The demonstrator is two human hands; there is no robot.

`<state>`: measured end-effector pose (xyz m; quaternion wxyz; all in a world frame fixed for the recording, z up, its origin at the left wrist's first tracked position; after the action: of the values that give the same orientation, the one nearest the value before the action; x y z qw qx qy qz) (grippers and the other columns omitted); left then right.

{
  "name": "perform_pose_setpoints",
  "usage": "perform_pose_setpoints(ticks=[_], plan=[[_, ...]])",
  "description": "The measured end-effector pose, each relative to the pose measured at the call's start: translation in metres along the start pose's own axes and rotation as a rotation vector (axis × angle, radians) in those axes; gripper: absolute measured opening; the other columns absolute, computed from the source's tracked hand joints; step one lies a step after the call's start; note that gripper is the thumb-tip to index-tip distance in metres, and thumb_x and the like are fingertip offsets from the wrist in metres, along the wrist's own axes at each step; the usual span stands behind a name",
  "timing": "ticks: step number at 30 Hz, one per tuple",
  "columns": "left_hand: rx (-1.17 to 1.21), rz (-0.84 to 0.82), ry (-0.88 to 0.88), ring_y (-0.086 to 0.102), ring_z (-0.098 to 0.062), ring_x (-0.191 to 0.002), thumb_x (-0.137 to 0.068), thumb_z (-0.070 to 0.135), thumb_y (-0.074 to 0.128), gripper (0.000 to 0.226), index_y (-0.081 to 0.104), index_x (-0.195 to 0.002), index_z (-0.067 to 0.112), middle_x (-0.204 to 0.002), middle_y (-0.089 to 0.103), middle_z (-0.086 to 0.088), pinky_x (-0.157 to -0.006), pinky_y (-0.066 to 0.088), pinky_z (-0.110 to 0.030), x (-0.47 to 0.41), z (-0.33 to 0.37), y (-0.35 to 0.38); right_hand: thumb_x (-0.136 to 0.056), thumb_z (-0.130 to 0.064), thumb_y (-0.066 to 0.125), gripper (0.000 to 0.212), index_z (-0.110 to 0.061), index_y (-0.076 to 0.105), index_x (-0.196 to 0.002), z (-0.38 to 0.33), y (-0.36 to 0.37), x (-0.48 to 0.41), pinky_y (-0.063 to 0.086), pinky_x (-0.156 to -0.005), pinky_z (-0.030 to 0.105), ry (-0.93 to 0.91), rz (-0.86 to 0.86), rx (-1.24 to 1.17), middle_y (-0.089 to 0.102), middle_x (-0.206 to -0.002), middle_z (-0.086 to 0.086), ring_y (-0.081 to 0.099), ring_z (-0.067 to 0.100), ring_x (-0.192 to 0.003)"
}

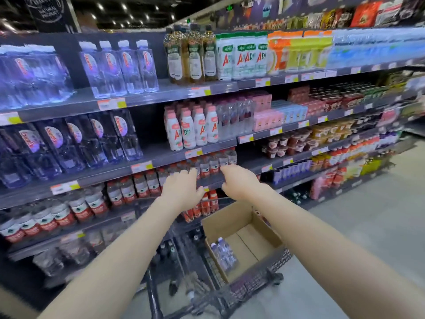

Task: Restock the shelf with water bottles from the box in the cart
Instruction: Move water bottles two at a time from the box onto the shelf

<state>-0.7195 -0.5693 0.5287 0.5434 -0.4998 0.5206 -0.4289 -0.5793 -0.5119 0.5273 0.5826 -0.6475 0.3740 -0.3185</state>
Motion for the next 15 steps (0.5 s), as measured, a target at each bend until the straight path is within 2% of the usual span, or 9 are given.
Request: perform_pose_setpoints(ticks=[3,7,9,12,15], plan=[[0.013,-0.044,-0.012,0.065,-0.032,-0.101,-0.103,0.050,0.046,0.047,0.048,-0.136,0.016,-0.120,0.064,-0.010,-0.071,0.050,-0.038,-0.016,0.041,0.023,-0.100,-0.020,0.053,0.044,-0.011,0.049,-0.142,0.050,0.016,-0.004,0.056,-0.087,0.045,-0.007,-0.030,-0.013,0.056,-0.139,0.012,0.060,0.033,-0.117],[0.038,-0.122,-0.040,0.066,-0.033,-0.104,-0.102,0.048,0.047,0.049,0.047,-0.139,0.016,-0.122,0.065,-0.010,-0.080,0.054,-0.041,-0.040,0.074,0.062,-0.099,-0.015,0.052,0.049,-0.013,0.046,-0.148,0.099,0.047,-0.019,0.058,-0.088,0.047,-0.027,-0.093,-0.052,0.055,-0.144,0.012,0.059,0.032,-0.122],[0.041,-0.146,-0.056,0.065,-0.033,-0.104,-0.102,0.047,0.048,0.048,0.047,-0.138,0.016,-0.123,0.065,-0.010,-0.079,0.052,-0.040,-0.056,0.082,0.082,-0.100,-0.016,0.051,0.050,-0.016,0.046,-0.150,0.116,0.061,-0.033,0.056,-0.092,0.047,-0.044,-0.111,-0.072,0.055,-0.146,0.010,0.058,0.031,-0.125],[0.055,-0.197,-0.086,0.064,-0.033,-0.108,-0.102,0.047,0.047,0.057,0.041,-0.149,0.016,-0.128,0.064,-0.011,-0.084,0.054,-0.041,-0.084,0.085,0.120,-0.102,-0.023,0.051,0.050,-0.017,0.046,-0.151,0.138,0.086,-0.062,0.055,-0.095,0.046,-0.058,-0.146,-0.072,0.054,-0.147,0.008,0.057,0.031,-0.126],[0.068,-0.249,-0.125,0.065,-0.034,-0.108,-0.100,0.047,0.048,0.046,0.049,-0.134,0.015,-0.123,0.065,-0.011,-0.084,0.053,-0.042,-0.117,0.080,0.167,-0.100,-0.024,0.050,0.046,-0.014,0.051,-0.145,0.156,0.118,-0.101,0.054,-0.094,0.046,-0.074,-0.204,-0.036,0.057,-0.140,0.011,0.059,0.032,-0.122]])
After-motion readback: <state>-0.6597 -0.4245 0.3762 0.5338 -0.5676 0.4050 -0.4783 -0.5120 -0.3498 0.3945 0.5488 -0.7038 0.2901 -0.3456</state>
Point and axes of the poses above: each hand's wrist, its own x-axis away from the middle knuckle, its own y-axis out of the palm, z = x × y, the point moved 8 cm from there along -x, towards the middle knuckle
